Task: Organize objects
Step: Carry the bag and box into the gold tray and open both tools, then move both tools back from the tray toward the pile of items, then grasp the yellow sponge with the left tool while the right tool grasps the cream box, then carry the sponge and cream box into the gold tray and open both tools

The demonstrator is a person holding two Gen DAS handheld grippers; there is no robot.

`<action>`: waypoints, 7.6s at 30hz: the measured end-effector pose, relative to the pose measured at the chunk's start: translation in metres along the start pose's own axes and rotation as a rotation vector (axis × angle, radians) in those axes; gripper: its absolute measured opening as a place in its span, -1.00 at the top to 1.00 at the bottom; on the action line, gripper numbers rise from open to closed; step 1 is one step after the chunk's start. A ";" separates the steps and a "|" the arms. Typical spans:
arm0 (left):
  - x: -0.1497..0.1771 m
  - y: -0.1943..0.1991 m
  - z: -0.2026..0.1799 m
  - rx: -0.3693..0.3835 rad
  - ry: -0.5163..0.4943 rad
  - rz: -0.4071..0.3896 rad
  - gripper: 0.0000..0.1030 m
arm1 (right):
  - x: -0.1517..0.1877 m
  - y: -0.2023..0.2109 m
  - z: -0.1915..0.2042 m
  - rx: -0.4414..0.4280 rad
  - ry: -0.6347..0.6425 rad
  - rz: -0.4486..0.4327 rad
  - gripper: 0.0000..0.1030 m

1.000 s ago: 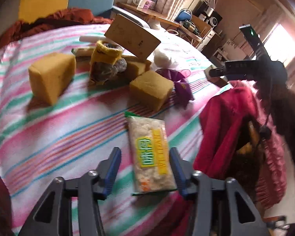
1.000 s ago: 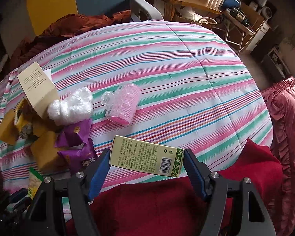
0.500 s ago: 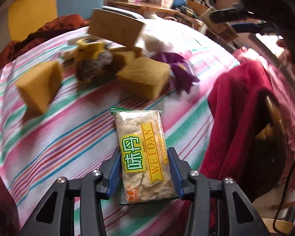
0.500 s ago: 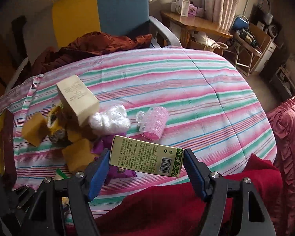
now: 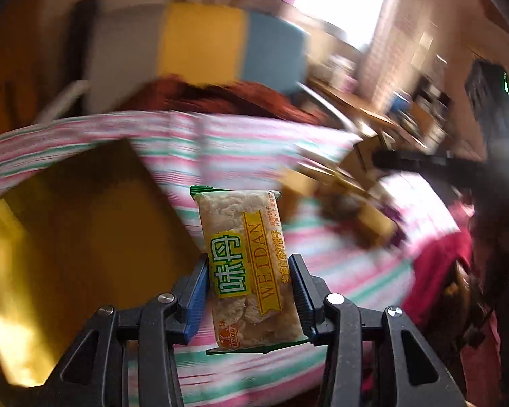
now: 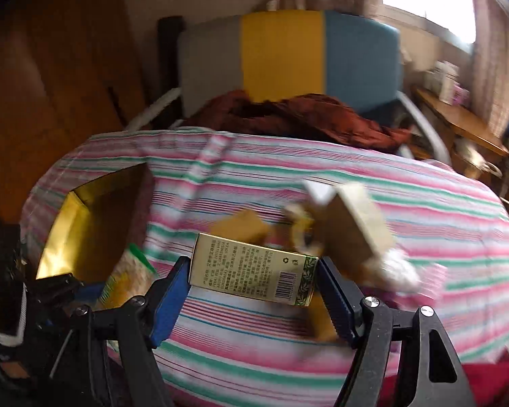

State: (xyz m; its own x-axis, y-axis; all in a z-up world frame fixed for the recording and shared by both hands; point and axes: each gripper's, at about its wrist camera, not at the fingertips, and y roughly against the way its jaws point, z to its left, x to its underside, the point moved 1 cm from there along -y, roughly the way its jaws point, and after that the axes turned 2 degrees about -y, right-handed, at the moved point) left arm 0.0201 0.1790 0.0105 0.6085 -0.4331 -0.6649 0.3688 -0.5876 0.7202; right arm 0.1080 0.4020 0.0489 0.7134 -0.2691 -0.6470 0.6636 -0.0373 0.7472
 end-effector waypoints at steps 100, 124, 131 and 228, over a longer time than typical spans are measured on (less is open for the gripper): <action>-0.017 -0.022 -0.039 -0.112 -0.165 0.016 -0.22 | -0.026 -0.070 -0.170 0.276 -0.201 -0.004 -0.99; -0.056 -0.122 -0.090 -0.019 -0.274 0.164 -0.22 | -0.019 -0.088 -0.162 0.197 -0.128 0.012 -0.06; -0.076 -0.158 -0.104 -0.012 -0.307 0.190 -0.40 | -0.021 -0.069 -0.170 0.144 -0.205 -0.054 -0.03; -0.013 -0.014 0.215 -0.276 0.331 0.047 0.04 | -0.031 -0.115 0.181 -0.267 0.155 0.050 -0.03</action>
State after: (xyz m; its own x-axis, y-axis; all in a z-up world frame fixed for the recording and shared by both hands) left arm -0.1442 0.0456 -0.0339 0.8048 -0.1861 -0.5636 0.4821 -0.3488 0.8037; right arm -0.0309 0.2406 0.0106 0.7589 -0.1138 -0.6411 0.6478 0.2314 0.7258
